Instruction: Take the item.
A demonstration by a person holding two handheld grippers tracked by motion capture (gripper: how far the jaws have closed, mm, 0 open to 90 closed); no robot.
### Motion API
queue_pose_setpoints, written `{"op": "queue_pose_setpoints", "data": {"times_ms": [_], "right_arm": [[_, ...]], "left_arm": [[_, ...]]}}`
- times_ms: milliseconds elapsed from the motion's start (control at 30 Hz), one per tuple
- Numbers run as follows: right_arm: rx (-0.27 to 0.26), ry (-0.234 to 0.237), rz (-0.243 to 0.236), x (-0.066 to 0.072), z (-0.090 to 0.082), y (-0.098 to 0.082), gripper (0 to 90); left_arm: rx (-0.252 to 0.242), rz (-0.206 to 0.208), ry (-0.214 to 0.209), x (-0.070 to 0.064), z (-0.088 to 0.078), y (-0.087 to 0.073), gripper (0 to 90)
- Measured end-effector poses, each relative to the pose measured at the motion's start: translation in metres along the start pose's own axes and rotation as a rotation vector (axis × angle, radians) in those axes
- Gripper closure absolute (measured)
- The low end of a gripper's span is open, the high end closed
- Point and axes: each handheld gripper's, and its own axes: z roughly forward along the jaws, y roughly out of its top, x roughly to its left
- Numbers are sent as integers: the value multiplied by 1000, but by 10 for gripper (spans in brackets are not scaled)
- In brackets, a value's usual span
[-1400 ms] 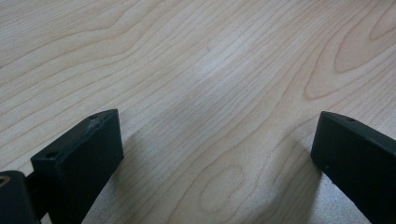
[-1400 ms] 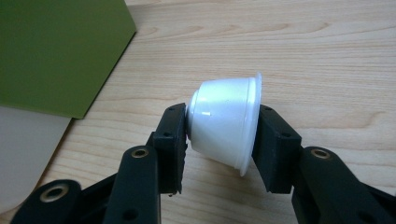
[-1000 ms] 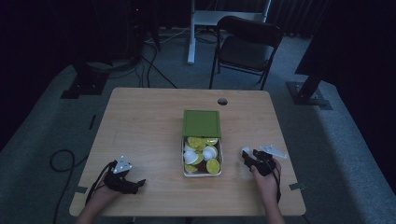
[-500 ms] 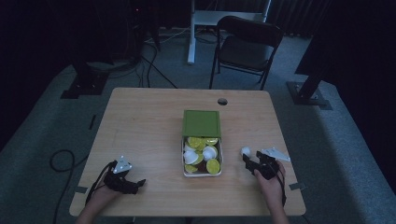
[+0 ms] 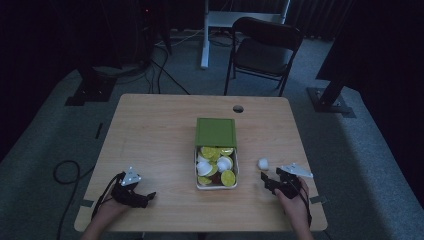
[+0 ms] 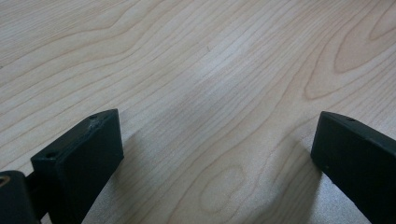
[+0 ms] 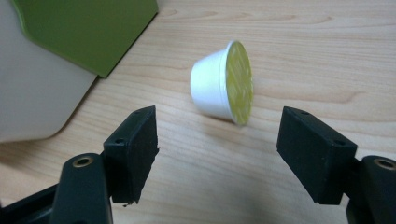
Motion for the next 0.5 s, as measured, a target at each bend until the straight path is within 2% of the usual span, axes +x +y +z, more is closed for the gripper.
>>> {"op": "queue_pose_setpoints", "data": {"times_ms": [200,400,500], "right_arm": [[24,13,-17,-2,-1,-7,264],[44,60,-43,-1,-1,-13,237],[64,59,-51,-1,0,-14,251]], "left_arm": [[0,0,0,0,0,0,23],[0,0,0,0,0,0,23],[0,0,0,0,0,0,23]]}}
